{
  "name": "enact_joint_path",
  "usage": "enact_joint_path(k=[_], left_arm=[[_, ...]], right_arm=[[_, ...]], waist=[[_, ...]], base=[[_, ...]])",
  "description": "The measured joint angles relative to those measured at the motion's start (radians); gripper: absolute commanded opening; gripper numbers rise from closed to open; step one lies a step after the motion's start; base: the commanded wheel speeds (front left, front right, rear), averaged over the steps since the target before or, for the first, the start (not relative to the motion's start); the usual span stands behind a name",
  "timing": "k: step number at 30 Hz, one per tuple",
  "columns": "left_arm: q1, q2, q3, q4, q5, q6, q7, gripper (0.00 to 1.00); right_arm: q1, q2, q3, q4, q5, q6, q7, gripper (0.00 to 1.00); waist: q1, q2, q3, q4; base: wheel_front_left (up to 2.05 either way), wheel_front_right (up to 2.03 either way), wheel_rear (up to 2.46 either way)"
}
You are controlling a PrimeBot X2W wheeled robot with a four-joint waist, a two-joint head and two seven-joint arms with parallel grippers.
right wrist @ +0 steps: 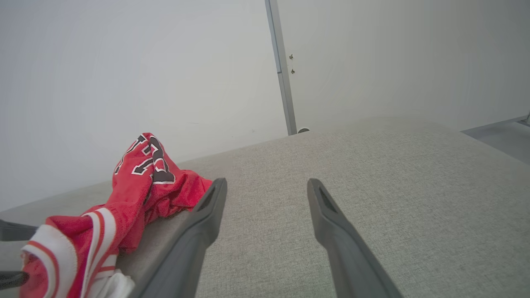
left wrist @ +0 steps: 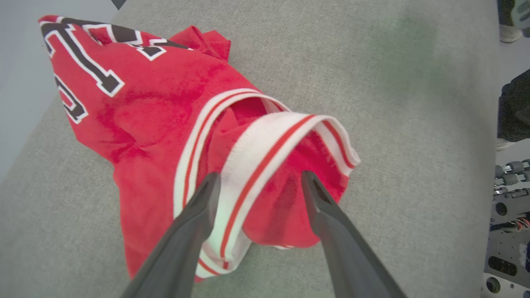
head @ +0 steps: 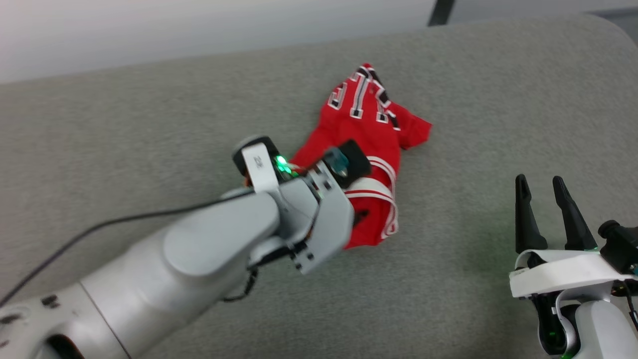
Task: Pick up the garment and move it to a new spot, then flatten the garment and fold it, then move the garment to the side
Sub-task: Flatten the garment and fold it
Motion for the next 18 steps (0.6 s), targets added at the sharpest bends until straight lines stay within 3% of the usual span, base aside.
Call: enact_joint_path(k=[6, 7, 8, 9, 10, 14, 18], left_arm=[[-0.055, 0.019, -0.034, 0.065, -0.035, 0.000, -0.033, 1.00], [-0.055, 0.019, -0.035, 0.072, -0.048, 0.000, -0.036, 0.95], [-0.055, 0.017, -0.036, 0.080, -0.064, 0.000, -0.044, 0.49], [-0.055, 0.014, -0.036, 0.087, -0.097, 0.000, -0.049, 0.12], [-0.049, 0.007, -0.024, 0.096, -0.166, 0.000, -0.056, 0.00], [-0.051, -0.003, 0.048, 0.142, -0.316, 0.000, -0.112, 0.00], [-0.054, 0.049, 0.136, 0.194, -0.416, 0.000, -0.184, 0.00]], right_arm=[[-0.012, 0.018, 0.000, -0.004, 0.008, 0.000, 0.000, 1.00], [-0.012, 0.020, 0.000, -0.004, 0.009, 0.000, 0.000, 1.00], [-0.012, 0.022, -0.001, -0.004, 0.009, 0.000, 0.000, 1.00], [-0.012, 0.024, -0.002, -0.004, 0.009, 0.000, 0.000, 1.00], [-0.011, 0.026, -0.005, -0.004, 0.008, 0.000, 0.000, 1.00], [-0.011, 0.028, -0.013, -0.001, 0.008, 0.000, 0.000, 1.00], [-0.011, 0.030, -0.010, -0.003, 0.003, 0.000, 0.000, 1.00]], waist=[[0.0000, 0.0000, 0.044, -0.066], [0.0000, 0.0000, 0.052, -0.073], [0.0000, 0.0000, 0.059, -0.079], [0.0000, 0.0000, 0.066, -0.084], [0.0000, 0.0000, 0.071, -0.088], [0.0000, 0.0000, 0.079, -0.086], [0.0000, 0.0000, 0.071, -0.066]], base=[[0.00, 0.00, 0.00], [0.00, 0.00, 0.00], [0.00, 0.00, 0.00], [0.00, 0.00, 0.00], [0.00, 0.00, 0.00], [0.00, 0.00, 0.00], [0.00, 0.00, 0.00]])
